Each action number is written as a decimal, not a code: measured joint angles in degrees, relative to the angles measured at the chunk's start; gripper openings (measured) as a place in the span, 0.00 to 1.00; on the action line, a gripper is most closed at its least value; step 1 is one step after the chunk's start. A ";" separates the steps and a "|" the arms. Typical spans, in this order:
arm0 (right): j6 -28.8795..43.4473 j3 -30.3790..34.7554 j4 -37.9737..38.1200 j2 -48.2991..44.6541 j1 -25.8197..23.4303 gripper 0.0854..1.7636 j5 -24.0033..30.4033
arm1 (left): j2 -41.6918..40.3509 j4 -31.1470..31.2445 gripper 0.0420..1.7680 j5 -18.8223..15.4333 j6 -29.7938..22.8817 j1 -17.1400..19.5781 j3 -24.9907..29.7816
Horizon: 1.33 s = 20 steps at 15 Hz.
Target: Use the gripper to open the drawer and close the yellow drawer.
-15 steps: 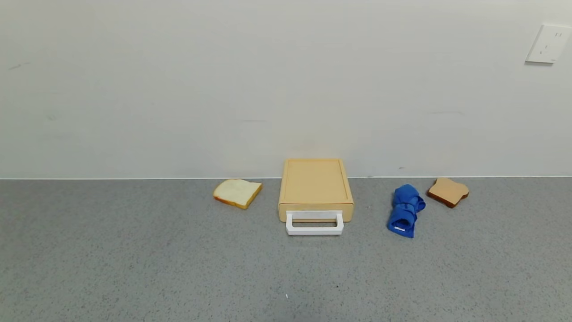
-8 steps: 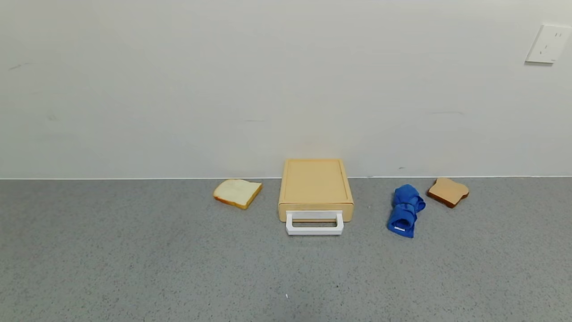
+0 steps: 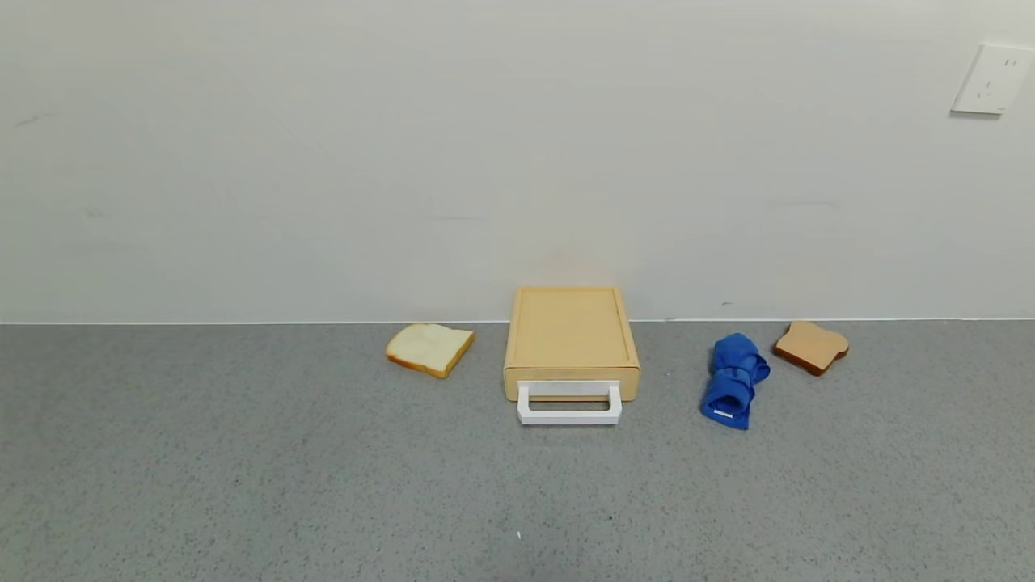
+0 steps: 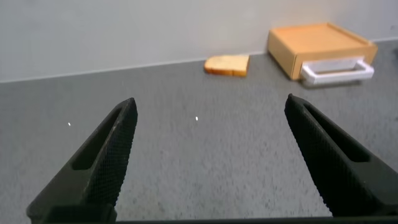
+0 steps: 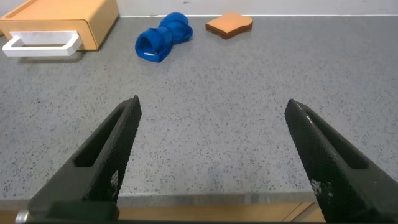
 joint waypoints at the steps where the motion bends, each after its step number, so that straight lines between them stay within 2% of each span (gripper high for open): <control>1: 0.00 0.00 0.02 0.00 0.00 0.96 0.00 | -0.02 1.95 0.97 -0.27 0.23 0.00 1.49; 3: 0.00 0.00 0.02 0.00 0.00 0.96 0.00 | -0.07 4.02 0.97 -0.51 0.12 0.00 2.44; 10: 0.02 0.00 0.00 0.00 0.00 0.96 0.00 | -0.10 4.16 0.97 -0.24 -2.01 0.00 2.74; 20: 0.00 0.00 0.00 0.00 0.00 0.96 0.00 | -0.10 4.18 0.97 -0.13 -2.08 0.02 2.74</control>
